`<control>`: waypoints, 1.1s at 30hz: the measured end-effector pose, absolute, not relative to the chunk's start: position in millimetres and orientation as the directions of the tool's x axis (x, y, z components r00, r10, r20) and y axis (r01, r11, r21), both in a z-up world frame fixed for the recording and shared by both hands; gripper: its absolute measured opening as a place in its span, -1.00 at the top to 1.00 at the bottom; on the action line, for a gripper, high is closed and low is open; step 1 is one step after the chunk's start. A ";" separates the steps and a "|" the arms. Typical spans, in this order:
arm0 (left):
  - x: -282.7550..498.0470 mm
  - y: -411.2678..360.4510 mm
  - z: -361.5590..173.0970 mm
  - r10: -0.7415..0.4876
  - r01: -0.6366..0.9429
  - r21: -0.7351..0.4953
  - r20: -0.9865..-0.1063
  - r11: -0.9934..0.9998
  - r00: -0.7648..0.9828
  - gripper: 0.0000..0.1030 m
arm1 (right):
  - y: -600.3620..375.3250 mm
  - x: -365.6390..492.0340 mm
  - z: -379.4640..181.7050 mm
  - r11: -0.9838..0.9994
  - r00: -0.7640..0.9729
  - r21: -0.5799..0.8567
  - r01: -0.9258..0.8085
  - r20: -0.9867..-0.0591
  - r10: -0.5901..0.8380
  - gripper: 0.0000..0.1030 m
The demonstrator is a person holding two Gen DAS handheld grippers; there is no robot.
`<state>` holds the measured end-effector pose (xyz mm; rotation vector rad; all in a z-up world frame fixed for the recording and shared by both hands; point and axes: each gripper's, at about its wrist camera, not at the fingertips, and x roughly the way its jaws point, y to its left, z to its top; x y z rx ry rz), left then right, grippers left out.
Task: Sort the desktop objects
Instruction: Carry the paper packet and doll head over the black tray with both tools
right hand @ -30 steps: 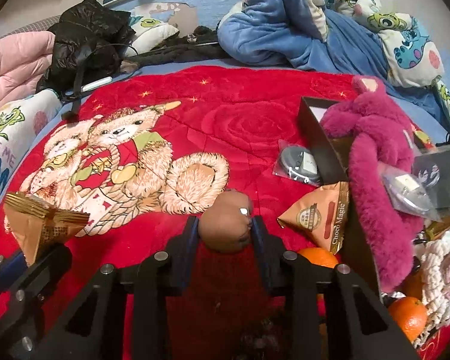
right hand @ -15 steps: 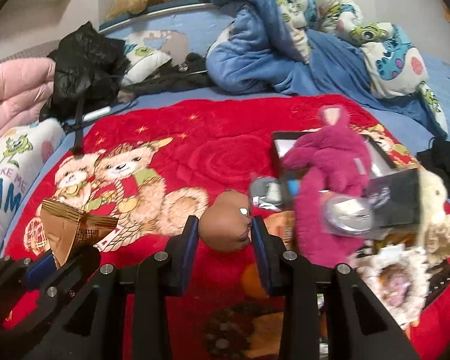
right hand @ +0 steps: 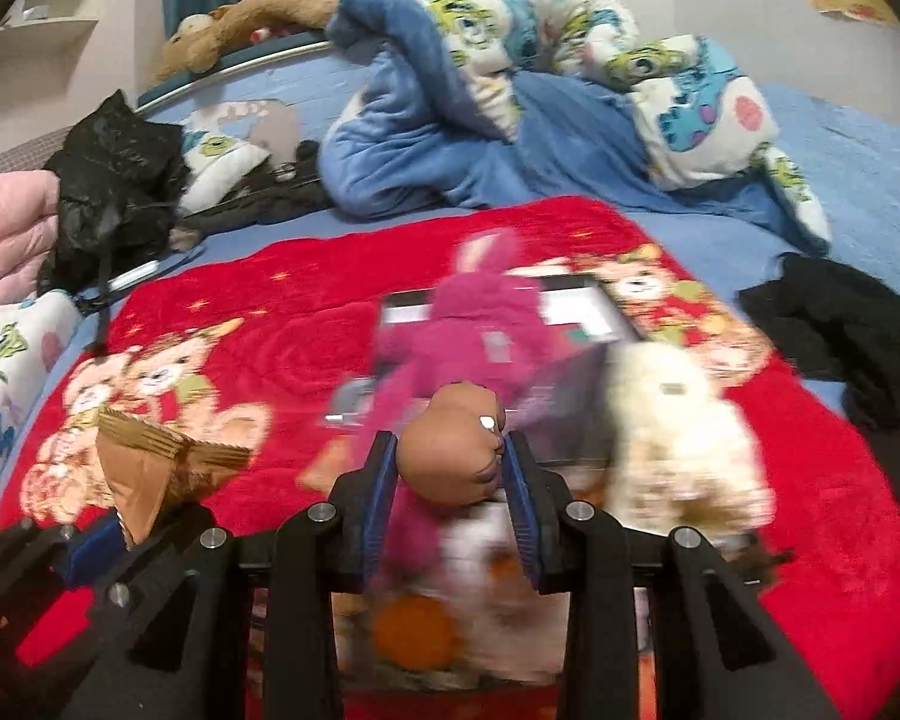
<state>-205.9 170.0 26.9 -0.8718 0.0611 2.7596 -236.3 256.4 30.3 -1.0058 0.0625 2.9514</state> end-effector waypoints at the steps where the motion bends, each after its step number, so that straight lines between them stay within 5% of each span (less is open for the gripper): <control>1: -206.1 175.4 27.8 0.228 -0.253 -0.036 -0.570 -0.967 -0.789 0.69 | 265.5 -234.3 30.9 -0.998 -0.792 0.028 -0.048 -0.610 0.021 0.34; 10: -206.1 212.2 27.3 0.259 -0.298 -0.029 -0.583 -0.954 -0.770 0.69 | 346.0 -214.7 32.0 -0.991 -0.796 0.110 -0.073 -0.605 -0.009 0.34; 22: -227.7 227.8 -10.9 0.241 -0.322 0.002 -0.658 -0.947 -0.714 0.69 | 338.9 -225.3 10.8 -0.977 -0.737 0.206 0.063 -0.650 -0.184 0.34; 33: -234.5 229.4 -30.4 0.237 -0.315 -0.006 -0.672 -0.949 -0.702 0.69 | 341.3 -238.7 -17.0 -0.970 -0.669 0.239 0.040 -0.715 -0.203 0.36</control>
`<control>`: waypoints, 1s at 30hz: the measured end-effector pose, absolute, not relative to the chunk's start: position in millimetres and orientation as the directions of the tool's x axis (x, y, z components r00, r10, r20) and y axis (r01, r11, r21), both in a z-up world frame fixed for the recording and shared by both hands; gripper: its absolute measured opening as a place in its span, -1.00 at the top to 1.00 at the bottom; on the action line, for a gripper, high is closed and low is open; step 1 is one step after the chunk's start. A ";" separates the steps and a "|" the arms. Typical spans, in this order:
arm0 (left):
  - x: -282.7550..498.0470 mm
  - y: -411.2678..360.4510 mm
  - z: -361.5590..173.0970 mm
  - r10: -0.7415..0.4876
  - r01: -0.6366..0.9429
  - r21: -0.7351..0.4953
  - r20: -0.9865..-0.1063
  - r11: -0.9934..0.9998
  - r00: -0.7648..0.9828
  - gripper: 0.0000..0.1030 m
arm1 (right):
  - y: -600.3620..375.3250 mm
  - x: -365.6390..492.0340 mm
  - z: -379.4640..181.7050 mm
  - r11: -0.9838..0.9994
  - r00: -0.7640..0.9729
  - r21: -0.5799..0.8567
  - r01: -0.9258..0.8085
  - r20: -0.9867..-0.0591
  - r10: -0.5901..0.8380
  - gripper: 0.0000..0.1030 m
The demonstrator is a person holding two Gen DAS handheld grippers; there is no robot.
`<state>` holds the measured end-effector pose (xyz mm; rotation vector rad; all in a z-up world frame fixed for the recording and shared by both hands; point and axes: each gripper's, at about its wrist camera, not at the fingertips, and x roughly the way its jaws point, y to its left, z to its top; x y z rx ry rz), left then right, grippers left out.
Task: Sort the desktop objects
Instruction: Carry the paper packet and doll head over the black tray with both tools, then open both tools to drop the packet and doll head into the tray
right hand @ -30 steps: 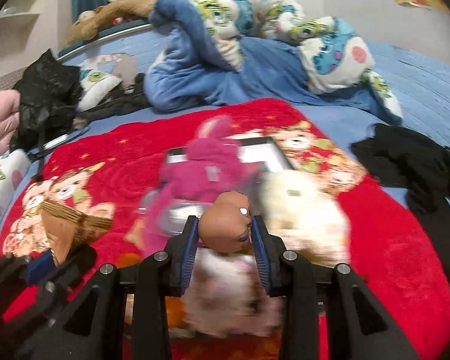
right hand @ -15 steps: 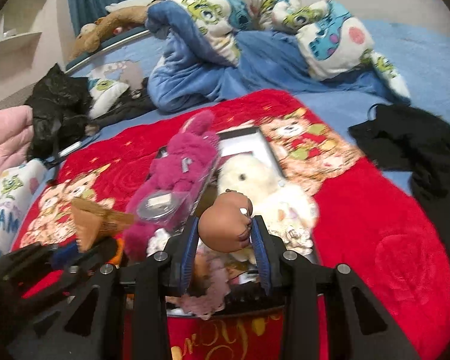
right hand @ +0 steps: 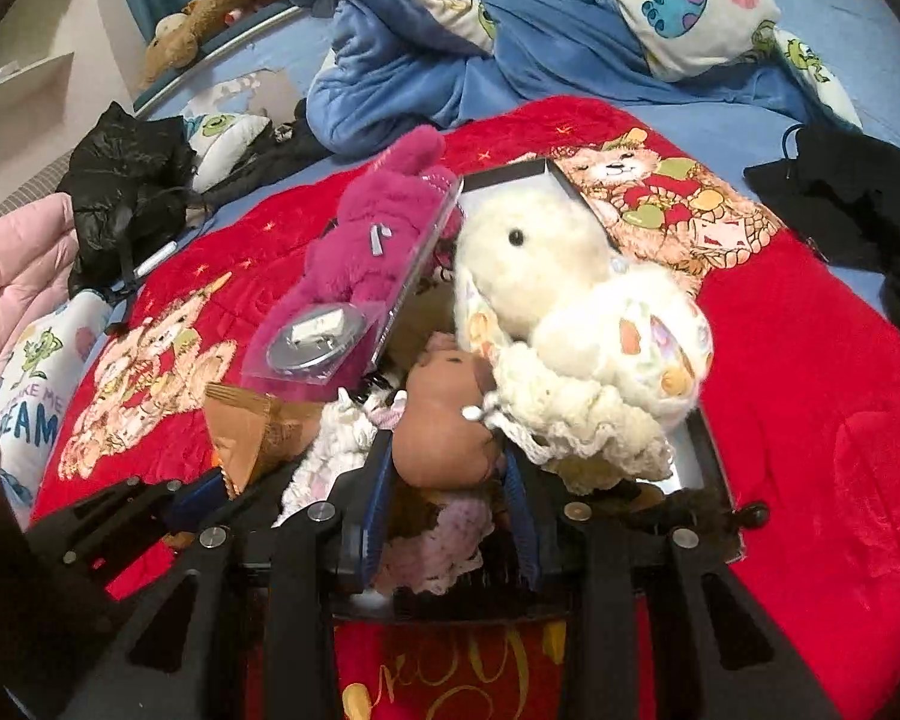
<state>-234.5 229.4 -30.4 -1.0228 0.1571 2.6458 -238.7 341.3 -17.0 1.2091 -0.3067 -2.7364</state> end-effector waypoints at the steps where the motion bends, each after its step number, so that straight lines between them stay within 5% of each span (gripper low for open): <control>1: -234.3 230.1 -30.3 0.235 -0.312 -0.005 -0.671 -0.950 -0.704 0.68 | 341.2 -239.3 -17.2 -0.970 -0.670 0.240 0.038 -0.714 -0.203 0.36; 7: -233.2 233.1 -29.7 0.199 -0.294 0.032 -0.668 -0.955 -0.717 0.49 | 337.8 -239.7 -14.7 -0.977 -0.673 0.211 0.021 -0.720 -0.170 0.22; 10: -233.4 228.4 -27.9 0.169 -0.262 0.041 -0.668 -0.964 -0.725 -0.09 | 338.6 -238.8 -11.9 -0.981 -0.676 0.196 0.003 -0.723 -0.147 0.01; 12: -233.7 221.3 -27.3 0.225 -0.287 -0.019 -0.670 -0.958 -0.708 -0.26 | 339.5 -236.7 -8.2 -0.981 -0.683 0.193 -0.006 -0.718 -0.137 -0.38; 15: -234.0 210.5 -25.2 0.253 -0.270 -0.077 -0.658 -0.960 -0.709 -0.79 | 339.6 -231.5 0.8 -0.979 -0.704 0.205 0.008 -0.694 -0.151 -0.81; 16: -233.8 208.3 -24.2 0.260 -0.268 -0.090 -0.653 -0.959 -0.711 -0.89 | 339.5 -230.2 2.9 -0.981 -0.712 0.195 -0.002 -0.688 -0.136 -0.82; 19: -232.2 209.0 -20.7 0.269 -0.290 -0.078 -0.648 -0.954 -0.713 -0.93 | 338.3 -229.5 6.7 -0.982 -0.717 0.188 -0.007 -0.686 -0.126 -1.00; 30: -227.5 214.9 -20.1 0.245 -0.290 -0.042 -0.658 -0.956 -0.712 -1.00 | 340.1 -224.8 10.3 -0.987 -0.716 0.155 -0.028 -0.692 -0.088 -1.00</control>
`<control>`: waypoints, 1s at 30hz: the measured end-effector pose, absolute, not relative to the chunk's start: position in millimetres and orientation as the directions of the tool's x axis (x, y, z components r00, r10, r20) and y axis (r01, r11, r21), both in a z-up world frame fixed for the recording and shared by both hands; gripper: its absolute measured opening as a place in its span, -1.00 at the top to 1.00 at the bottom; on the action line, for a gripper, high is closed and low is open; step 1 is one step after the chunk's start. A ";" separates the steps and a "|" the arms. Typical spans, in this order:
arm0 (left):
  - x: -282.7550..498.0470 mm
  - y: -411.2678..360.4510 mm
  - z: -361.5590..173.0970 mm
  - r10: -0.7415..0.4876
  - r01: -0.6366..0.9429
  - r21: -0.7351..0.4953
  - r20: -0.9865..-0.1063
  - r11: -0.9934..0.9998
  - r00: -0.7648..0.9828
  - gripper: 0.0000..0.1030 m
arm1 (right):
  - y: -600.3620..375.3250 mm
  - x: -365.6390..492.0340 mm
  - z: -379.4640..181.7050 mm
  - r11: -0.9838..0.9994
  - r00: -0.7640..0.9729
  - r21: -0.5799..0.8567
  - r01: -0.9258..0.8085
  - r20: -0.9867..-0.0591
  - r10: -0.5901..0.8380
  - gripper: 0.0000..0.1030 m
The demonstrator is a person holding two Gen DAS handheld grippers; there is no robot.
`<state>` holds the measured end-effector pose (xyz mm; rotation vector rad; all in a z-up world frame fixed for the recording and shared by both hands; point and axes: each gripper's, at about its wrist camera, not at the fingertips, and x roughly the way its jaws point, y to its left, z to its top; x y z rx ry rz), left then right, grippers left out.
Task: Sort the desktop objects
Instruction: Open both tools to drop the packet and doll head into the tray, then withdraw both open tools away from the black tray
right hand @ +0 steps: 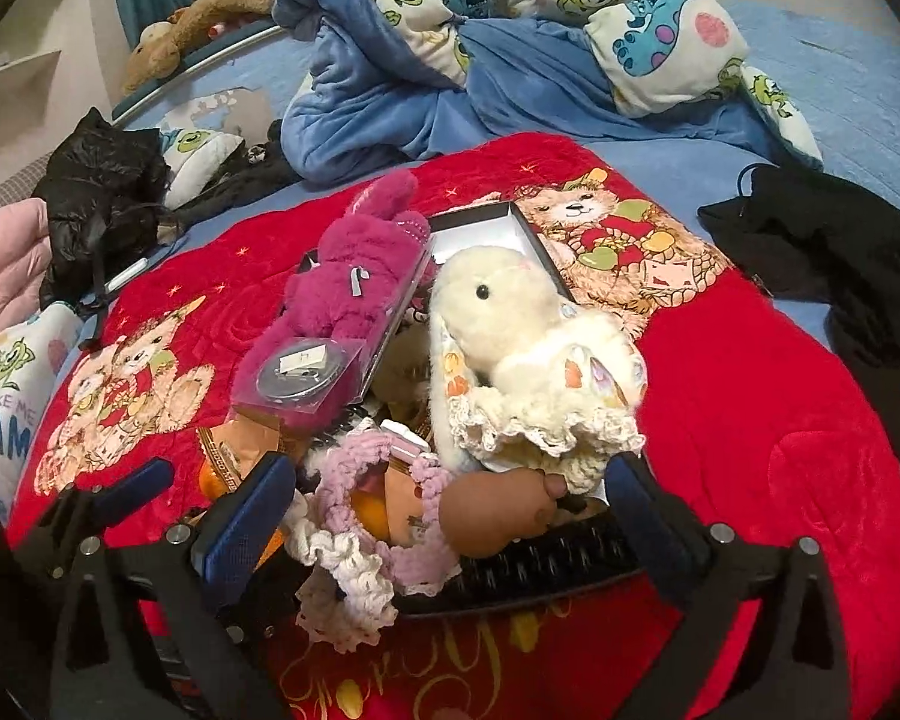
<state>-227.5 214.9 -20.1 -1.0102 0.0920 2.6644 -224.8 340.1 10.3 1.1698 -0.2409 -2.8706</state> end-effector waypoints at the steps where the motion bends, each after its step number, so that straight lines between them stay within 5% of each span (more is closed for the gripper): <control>1: -227.0 213.9 -19.4 0.246 -0.290 -0.044 -0.658 -0.956 -0.712 -1.00 | 340.2 -223.9 11.2 -0.987 -0.718 0.157 -0.029 -0.690 -0.089 -1.00; 30: -83.8 114.5 87.7 0.187 -0.202 -0.020 -0.472 -0.979 -0.862 -1.00 | 293.2 -122.8 101.5 -0.996 -0.842 0.083 -0.020 -0.539 -0.028 -1.00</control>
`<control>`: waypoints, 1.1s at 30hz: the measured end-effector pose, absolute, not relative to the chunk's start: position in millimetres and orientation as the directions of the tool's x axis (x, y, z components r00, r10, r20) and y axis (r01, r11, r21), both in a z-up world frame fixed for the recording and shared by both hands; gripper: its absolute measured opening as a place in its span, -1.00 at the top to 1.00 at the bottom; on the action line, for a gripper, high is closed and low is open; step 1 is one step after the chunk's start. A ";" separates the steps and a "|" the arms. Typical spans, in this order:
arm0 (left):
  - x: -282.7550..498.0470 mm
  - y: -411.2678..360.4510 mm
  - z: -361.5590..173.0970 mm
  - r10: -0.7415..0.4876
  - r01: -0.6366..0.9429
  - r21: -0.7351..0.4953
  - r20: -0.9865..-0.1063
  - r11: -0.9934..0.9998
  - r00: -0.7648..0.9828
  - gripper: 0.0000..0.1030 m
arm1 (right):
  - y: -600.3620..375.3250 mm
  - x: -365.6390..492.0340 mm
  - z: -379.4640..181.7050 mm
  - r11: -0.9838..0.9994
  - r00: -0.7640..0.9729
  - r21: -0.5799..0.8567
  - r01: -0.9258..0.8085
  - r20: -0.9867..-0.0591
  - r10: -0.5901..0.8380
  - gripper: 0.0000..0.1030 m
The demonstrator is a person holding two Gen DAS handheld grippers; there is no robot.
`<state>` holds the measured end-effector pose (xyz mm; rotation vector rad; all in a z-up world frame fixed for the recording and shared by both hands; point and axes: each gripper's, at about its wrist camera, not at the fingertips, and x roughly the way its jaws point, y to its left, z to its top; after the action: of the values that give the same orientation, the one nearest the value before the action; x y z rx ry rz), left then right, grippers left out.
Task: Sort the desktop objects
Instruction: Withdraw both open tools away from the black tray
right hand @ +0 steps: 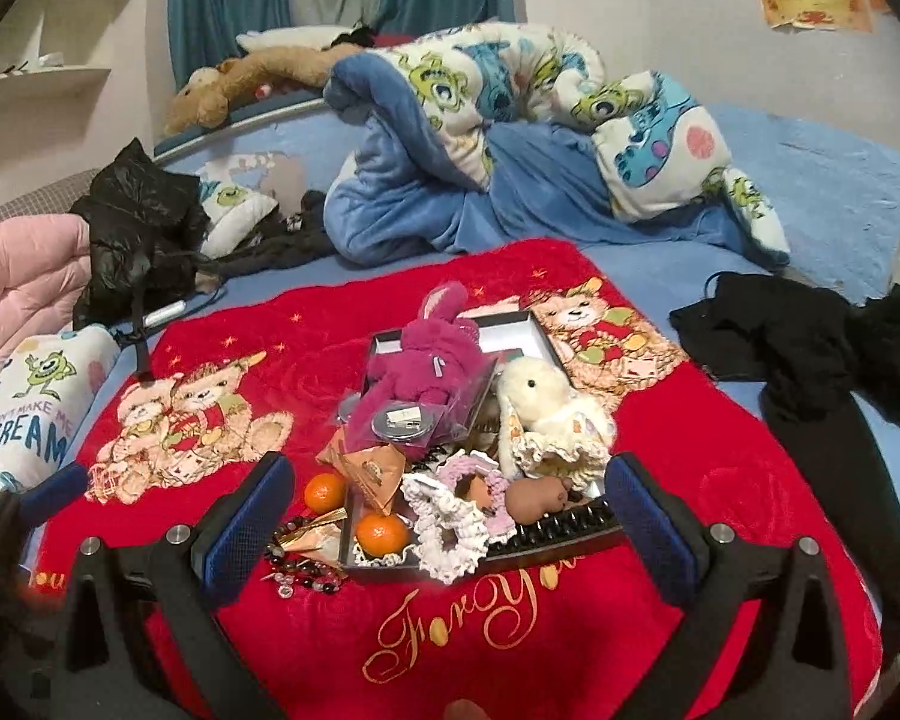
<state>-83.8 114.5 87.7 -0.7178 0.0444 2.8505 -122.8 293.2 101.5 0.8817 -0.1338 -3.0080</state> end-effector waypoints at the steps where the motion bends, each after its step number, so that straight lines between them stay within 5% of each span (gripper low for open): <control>1: -75.4 109.0 89.7 0.181 -0.190 -0.026 -0.461 -0.981 -0.869 -1.00 | 292.3 -116.9 102.2 -0.996 -0.847 0.081 -0.025 -0.530 -0.022 -1.00; 9: -18.0 64.5 88.5 0.092 -0.096 -0.011 -0.416 -0.995 -0.905 -1.00 | 279.8 -52.6 83.5 -0.993 -0.901 0.106 -0.047 -0.433 -0.004 -1.00; 21: -28.1 17.7 38.1 -0.043 0.055 -0.016 -0.439 -0.998 -0.898 -1.00 | 247.9 -64.3 33.7 -0.996 -0.868 0.077 -0.042 -0.496 -0.002 -1.00; 33: -46.3 14.8 8.0 -0.024 0.025 0.005 -0.474 -1.000 -0.880 -1.00 | 227.7 -81.3 16.3 -0.997 -0.850 0.074 0.025 -0.524 -0.061 -1.00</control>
<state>-46.3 14.8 8.0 -0.7744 -0.0017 3.0708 -81.3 227.7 16.3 0.8462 -0.1001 -2.9773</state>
